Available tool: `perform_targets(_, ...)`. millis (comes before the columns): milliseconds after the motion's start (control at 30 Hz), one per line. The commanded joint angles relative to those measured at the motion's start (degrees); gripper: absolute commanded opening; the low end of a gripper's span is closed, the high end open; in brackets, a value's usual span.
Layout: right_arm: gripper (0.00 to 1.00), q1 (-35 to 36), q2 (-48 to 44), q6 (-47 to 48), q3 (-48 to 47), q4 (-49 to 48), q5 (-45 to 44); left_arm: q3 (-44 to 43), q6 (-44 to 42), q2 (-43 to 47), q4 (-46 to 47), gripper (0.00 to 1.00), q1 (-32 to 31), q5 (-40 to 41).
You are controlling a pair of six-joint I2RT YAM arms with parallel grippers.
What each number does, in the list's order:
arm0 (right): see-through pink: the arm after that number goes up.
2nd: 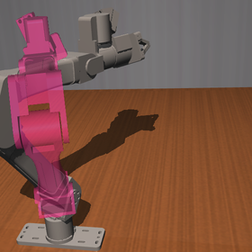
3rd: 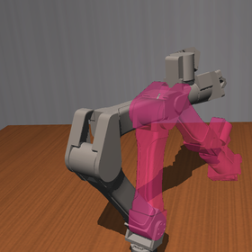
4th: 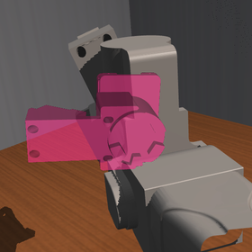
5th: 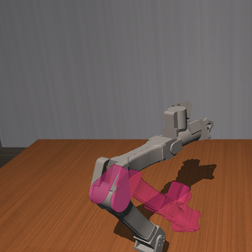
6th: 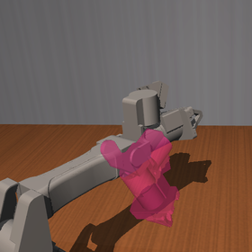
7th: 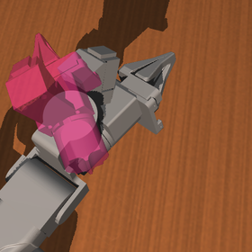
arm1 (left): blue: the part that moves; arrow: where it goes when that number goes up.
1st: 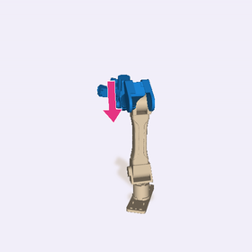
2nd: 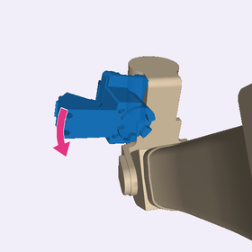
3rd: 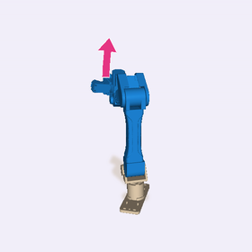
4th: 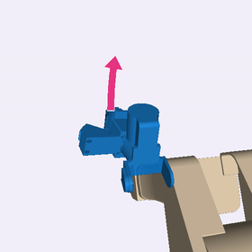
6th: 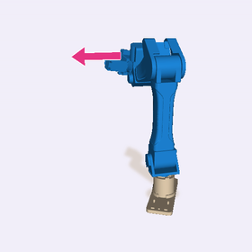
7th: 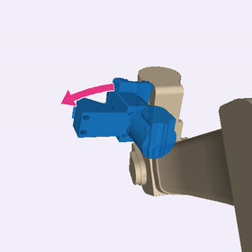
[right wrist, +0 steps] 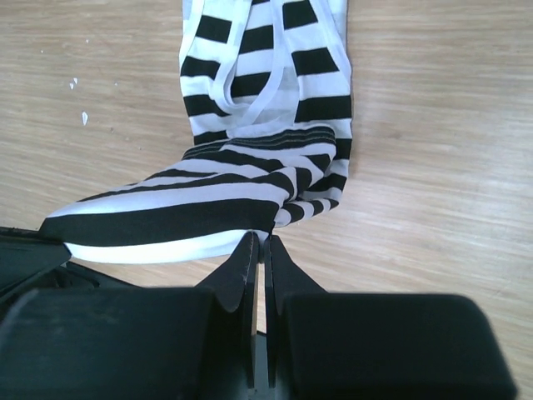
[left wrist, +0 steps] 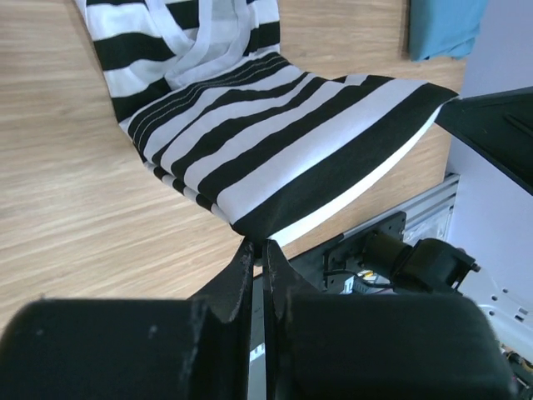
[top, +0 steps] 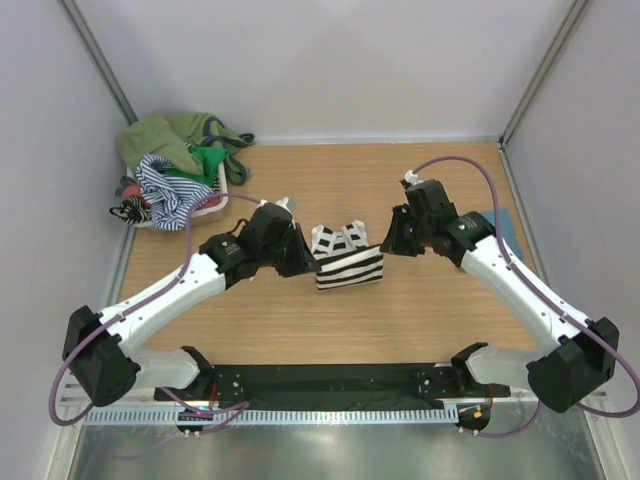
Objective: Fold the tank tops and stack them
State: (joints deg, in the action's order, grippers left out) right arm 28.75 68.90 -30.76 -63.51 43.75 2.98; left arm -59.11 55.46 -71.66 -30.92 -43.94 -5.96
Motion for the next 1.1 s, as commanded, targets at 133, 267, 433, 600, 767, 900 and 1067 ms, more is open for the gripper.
perform_targets(133,0.01,-5.9,6.5,3.1,-7.7,-4.3,2.1,-6.8,-4.2,-5.0,-1.6,0.04,5.2,-3.7)
perform_targets(267,0.01,-7.6,10.7,3.2,-10.4,-5.3,3.8,-9.9,-5.7,-10.2,-1.3,0.04,8.1,-6.4)
perform_targets(433,0.01,-9.1,17.4,3.5,-14.0,-6.6,5.4,-13.3,-6.4,-15.9,-0.8,0.04,10.7,-7.4)
perform_targets(600,0.01,-10.7,24.0,3.9,-18.2,-7.6,6.2,-16.0,-6.4,-21.9,0.7,0.03,13.4,-9.7)
perform_targets(767,0.01,-11.3,31.9,3.9,-24.6,-8.7,7.9,-18.3,-6.2,-26.2,2.0,0.02,16.2,-11.6)
perform_targets(900,0.01,-11.7,37.2,3.7,-29.6,-9.8,8.6,-20.2,-6.2,-30.3,2.3,0.02,18.9,-13.0)
perform_targets(1067,0.01,-12.4,44.4,2.7,-34.1,-11.5,10.9,-23.4,-6.4,-34.1,2.4,0.02,20.9,-14.0)
